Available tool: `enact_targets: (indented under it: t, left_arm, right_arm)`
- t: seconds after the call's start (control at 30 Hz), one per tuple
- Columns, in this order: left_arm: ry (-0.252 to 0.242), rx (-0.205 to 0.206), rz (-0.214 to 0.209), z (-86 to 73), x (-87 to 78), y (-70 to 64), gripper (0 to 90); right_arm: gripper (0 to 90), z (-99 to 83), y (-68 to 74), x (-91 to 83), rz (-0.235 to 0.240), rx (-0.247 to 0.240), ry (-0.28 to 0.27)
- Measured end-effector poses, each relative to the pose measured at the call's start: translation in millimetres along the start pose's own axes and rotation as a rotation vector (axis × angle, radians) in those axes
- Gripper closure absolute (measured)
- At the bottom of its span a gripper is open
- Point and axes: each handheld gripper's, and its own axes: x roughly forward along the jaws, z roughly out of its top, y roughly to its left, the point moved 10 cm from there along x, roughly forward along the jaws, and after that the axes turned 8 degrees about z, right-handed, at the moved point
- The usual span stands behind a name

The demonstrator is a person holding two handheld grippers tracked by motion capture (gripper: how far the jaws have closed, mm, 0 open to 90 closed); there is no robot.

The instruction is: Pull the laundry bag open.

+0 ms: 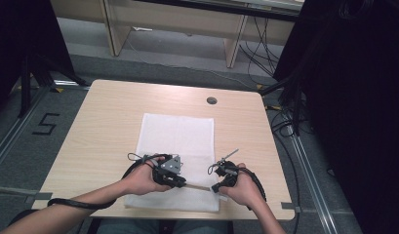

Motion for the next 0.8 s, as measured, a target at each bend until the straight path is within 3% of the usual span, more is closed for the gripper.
enact_targets:
  t: [0.17, 0.2, 0.23, 0.57, 0.63, 0.67, 0.8]
  left_arm:
    - [-0.001, -0.014, -0.008, -2.4, -2.8, 0.9, 82.2]
    - [0.004, -0.001, 0.002, -3.4, -3.3, 2.3, 82.2]
    - [-0.003, -0.016, -0.008, -3.0, -4.1, 1.5, 82.2]
    - [-0.012, -0.008, -0.007, -4.3, -6.7, 1.2, 82.2]
    - [-0.016, 0.006, -0.011, -4.3, -7.4, 2.2, 82.2]
    - [-0.018, -0.021, -0.011, -4.2, -7.8, 1.4, 82.2]
    - [-0.013, -0.007, -0.007, -5.3, -7.9, 1.9, 82.2]
  right_arm:
    - [90.0, 0.3, -0.7, 0.2, 0.002, -0.007, -0.002]
    - [90.0, 0.1, -0.4, 0.1, 0.003, -0.003, -0.001]
    - [90.0, 0.0, -0.4, 0.1, 0.004, -0.002, -0.001]
    - [90.0, -0.4, 0.7, -0.1, 0.001, 0.009, 0.0]
    - [90.0, 0.2, -0.5, 0.1, 0.002, -0.01, -0.001]
    - [90.0, 0.1, -0.2, 0.1, 0.003, -0.007, -0.001]
    - [90.0, -0.9, 2.1, -0.3, 0.0, 0.018, 0.011]
